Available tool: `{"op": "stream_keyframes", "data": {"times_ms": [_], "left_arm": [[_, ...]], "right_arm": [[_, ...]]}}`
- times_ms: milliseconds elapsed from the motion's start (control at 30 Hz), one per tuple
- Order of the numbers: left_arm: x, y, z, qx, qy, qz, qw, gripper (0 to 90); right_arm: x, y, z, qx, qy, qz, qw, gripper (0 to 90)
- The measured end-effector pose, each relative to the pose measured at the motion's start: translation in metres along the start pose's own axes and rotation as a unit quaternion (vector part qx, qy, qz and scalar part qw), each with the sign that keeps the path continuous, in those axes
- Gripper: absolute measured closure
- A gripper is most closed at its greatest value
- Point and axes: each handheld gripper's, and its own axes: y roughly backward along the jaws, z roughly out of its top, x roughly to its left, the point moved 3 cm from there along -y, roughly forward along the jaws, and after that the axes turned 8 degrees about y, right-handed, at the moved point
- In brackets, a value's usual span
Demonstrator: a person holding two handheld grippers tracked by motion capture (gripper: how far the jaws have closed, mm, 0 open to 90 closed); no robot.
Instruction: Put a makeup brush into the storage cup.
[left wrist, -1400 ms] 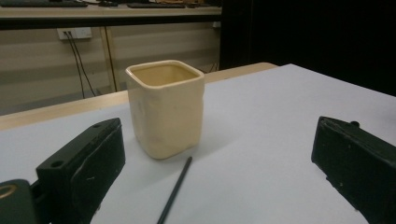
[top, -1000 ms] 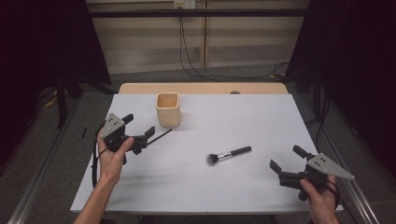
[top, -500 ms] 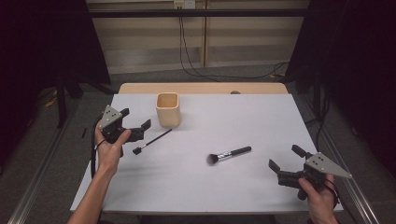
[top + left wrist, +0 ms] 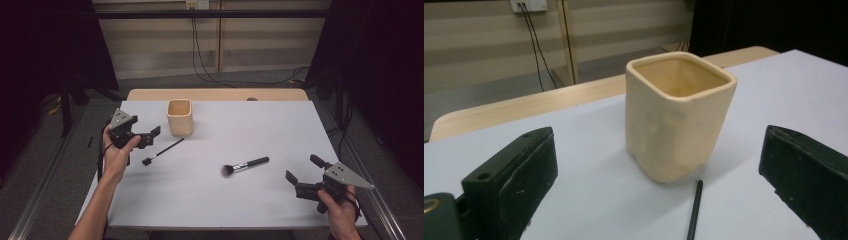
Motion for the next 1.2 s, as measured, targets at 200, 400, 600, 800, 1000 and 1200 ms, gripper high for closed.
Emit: {"op": "stream_keyframes", "data": {"times_ms": [200, 400, 600, 800, 1000, 1200], "left_arm": [[0.003, -0.002, 0.001, 0.057, -0.002, 0.011, 0.9983, 2.9], [0.004, -0.003, 0.006, 0.1, -0.022, 0.026, 0.9944, 3.3], [0.006, -0.005, 0.009, 0.147, -0.028, 0.023, 0.9885, 3.3], [0.005, -0.007, 0.009, 0.18, -0.029, 0.023, 0.983, 4.2], [0.007, -0.011, 0.006, 0.228, -0.03, 0.024, 0.9729, 5.1], [0.006, -0.015, 0.007, 0.279, -0.041, 0.017, 0.9592, 5.8]], "right_arm": [[0.0, 0.0, 0.0, 0.002, 0.001, 0.002, 1.0, 0.0], [0.0, 0.0, 0.0, 0.002, 0.001, 0.002, 1.0, 0.0], [0.0, 0.0, 0.0, 0.002, 0.001, 0.003, 1.0, 0.0], [0.0, -0.001, 0.0, 0.003, 0.0, 0.003, 1.0, 0.0], [0.001, -0.001, 0.0, 0.004, 0.0, 0.004, 1.0, 0.0], [0.001, -0.001, -0.001, 0.006, 0.002, 0.006, 1.0, 0.0]]}}
